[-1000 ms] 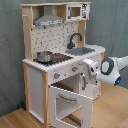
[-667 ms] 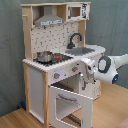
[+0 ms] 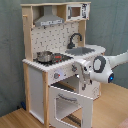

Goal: Play with the kitchen

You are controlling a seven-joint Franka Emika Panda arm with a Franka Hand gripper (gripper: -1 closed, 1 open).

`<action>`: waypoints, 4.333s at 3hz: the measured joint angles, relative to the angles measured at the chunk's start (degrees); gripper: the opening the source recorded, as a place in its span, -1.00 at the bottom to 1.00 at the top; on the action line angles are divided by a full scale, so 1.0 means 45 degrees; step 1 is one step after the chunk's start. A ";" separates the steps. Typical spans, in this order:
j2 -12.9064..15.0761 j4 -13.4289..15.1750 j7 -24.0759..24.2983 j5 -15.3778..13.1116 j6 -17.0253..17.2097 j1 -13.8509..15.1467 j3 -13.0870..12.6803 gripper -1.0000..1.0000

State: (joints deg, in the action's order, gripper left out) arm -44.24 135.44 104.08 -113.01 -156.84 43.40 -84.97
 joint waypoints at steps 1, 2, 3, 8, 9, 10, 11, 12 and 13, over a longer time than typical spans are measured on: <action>0.0000 -0.0001 0.0000 0.0000 0.0011 0.0000 0.0003 -1.00; -0.0109 -0.0046 -0.0675 0.0002 0.0165 -0.0010 0.0053 -1.00; -0.0172 -0.0034 -0.2173 0.0002 0.0195 -0.0001 0.0029 -1.00; -0.0425 0.0052 -0.9633 0.0007 0.0598 0.0039 -0.0185 -1.00; -0.0441 0.0076 -1.1044 0.0007 0.0711 0.0039 -0.0229 -1.00; -0.0457 0.0099 -1.2408 0.0007 0.0829 0.0039 -0.0271 -1.00; -0.0479 0.0131 -1.4005 0.0009 0.0996 0.0039 -0.0331 -1.00; -0.0503 0.0170 -1.5528 0.0009 0.1219 0.0046 -0.0421 -1.00; -0.0577 0.0197 -1.6896 0.0009 0.1369 0.0056 -0.0483 -1.00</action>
State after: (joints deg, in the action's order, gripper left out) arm -46.83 136.33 28.04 -112.97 -150.68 43.65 -87.14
